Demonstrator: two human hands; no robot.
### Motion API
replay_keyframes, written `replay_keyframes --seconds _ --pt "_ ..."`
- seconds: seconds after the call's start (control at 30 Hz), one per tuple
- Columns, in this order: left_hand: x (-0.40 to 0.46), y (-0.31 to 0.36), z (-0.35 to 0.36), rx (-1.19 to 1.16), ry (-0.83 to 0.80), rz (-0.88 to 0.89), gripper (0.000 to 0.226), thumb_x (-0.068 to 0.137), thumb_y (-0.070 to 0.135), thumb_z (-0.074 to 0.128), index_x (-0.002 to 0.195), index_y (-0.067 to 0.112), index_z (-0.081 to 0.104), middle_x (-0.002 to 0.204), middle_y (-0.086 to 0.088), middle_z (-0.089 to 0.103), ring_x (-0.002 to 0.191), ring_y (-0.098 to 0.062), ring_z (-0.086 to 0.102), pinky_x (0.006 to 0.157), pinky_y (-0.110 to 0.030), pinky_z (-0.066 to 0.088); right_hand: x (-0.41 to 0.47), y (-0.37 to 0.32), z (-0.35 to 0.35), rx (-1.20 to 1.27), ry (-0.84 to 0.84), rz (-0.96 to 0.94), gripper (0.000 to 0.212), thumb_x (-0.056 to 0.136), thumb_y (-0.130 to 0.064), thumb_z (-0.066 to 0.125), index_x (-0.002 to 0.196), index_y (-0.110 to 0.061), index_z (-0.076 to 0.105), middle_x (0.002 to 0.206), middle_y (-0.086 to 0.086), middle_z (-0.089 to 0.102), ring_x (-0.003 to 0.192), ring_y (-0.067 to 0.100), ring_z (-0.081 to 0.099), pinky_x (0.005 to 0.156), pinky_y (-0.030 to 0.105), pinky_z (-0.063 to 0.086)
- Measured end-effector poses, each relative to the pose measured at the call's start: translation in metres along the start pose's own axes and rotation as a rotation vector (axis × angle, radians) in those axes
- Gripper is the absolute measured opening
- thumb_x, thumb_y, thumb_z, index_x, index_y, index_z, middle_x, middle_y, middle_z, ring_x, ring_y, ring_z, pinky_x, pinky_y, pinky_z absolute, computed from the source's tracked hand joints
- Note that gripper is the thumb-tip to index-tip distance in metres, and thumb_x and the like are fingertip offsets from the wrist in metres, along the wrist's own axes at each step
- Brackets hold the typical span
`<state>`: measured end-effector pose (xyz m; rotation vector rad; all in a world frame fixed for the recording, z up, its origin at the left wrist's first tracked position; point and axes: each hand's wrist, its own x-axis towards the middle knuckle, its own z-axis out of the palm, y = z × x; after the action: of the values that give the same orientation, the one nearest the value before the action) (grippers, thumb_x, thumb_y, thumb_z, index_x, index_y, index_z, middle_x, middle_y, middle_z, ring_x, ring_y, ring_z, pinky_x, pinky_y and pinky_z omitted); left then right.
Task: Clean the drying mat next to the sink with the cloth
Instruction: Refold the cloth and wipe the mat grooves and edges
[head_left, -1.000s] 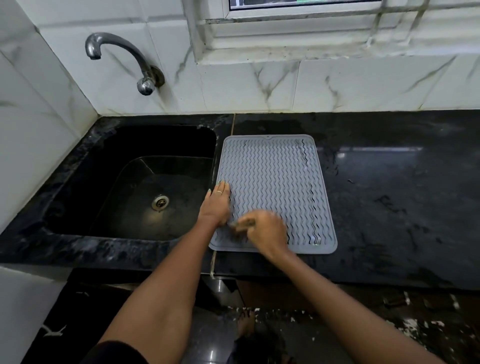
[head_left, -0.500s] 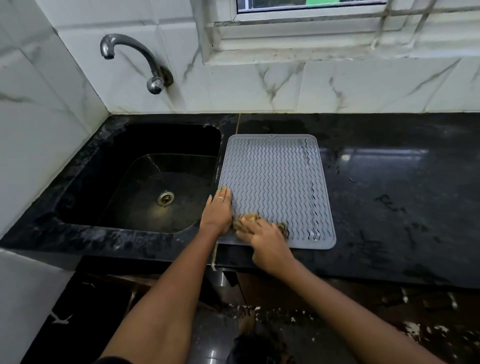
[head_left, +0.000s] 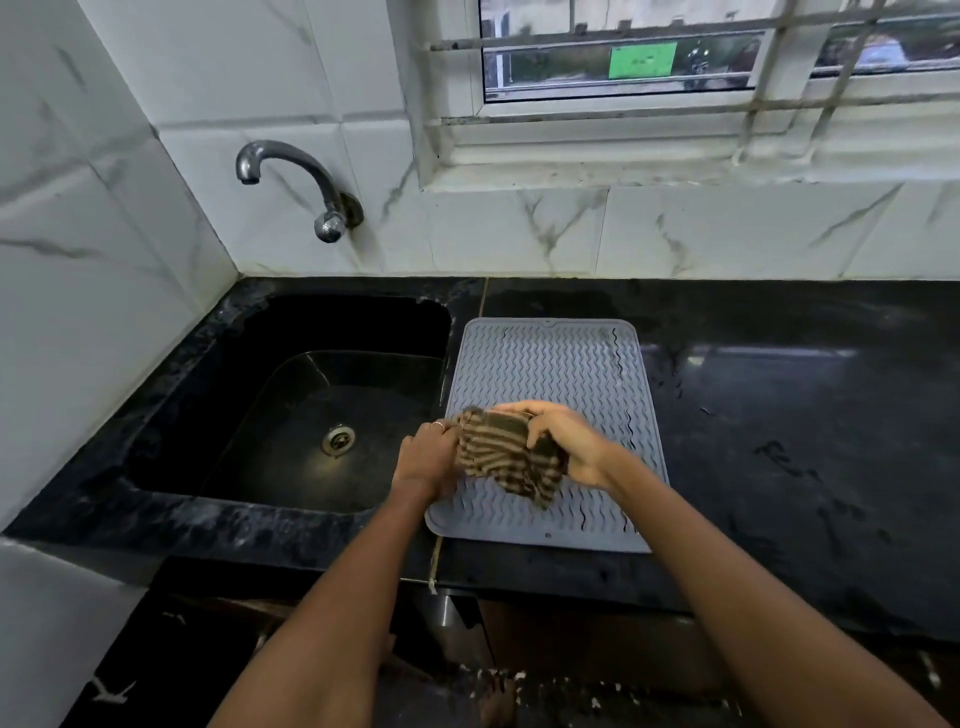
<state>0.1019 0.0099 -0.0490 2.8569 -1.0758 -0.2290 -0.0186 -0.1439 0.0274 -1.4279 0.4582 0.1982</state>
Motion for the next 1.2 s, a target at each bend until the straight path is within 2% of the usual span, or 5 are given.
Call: replay_keyframes --seconds 0.2,0.5,0.77,0.97,1.2 --pt "0.005 -0.009 0.002 -0.098 0.105 -0.005 0.035 0.100 0.029 0.039 0.133 0.026 0.050 0.137 0.002 0.049 0.122 -0.020 0.045 0.098 -0.038 0.036 0.022 0.043 -0.009 -0.700 0.837 -0.126 0.030 0.087 -0.024 0.057 0.116 -0.023 0.055 0.129 0.002 0.043 0.125 0.024 0.034 0.101 0.040 0.027" --pt "0.033 -0.007 -0.002 -0.105 0.141 0.006 0.034 0.100 0.029 0.038 0.132 0.024 0.049 0.135 0.001 0.048 0.121 -0.018 0.045 0.098 -0.036 0.035 0.051 0.079 0.010 -1.561 0.366 -0.307 0.052 0.078 -0.040 0.062 0.129 -0.029 0.055 0.134 0.008 0.056 0.111 0.037 0.059 0.080 0.063 0.047" --pt "0.083 -0.027 -0.006 -0.199 0.111 -0.041 0.039 0.100 0.030 0.040 0.138 0.023 0.045 0.141 0.002 0.045 0.126 -0.018 0.043 0.103 -0.039 0.034 0.112 0.034 -0.018 -0.886 0.527 -0.404 0.049 0.086 0.000 0.054 0.126 -0.029 0.056 0.122 -0.003 0.057 0.109 0.023 0.048 0.093 0.050 0.043" --pt "0.146 -0.040 -0.015 -0.330 0.162 -0.121 0.038 0.097 0.020 0.040 0.134 0.023 0.050 0.137 -0.001 0.051 0.127 -0.021 0.045 0.102 -0.042 0.036 0.157 0.006 0.014 -1.100 0.289 -0.231 0.039 0.096 -0.034 0.043 0.134 -0.033 0.047 0.158 -0.003 0.010 0.137 0.033 0.012 0.110 0.053 0.014" --pt "0.201 -0.056 -0.018 -0.374 0.169 -0.065 0.033 0.093 0.022 0.055 0.125 0.024 0.061 0.123 0.000 0.060 0.116 -0.020 0.055 0.094 -0.043 0.046 0.187 0.018 -0.012 -1.250 0.451 -0.427 0.050 0.094 -0.020 0.050 0.139 -0.039 0.040 0.149 0.001 0.035 0.118 0.029 0.041 0.094 0.042 0.028"
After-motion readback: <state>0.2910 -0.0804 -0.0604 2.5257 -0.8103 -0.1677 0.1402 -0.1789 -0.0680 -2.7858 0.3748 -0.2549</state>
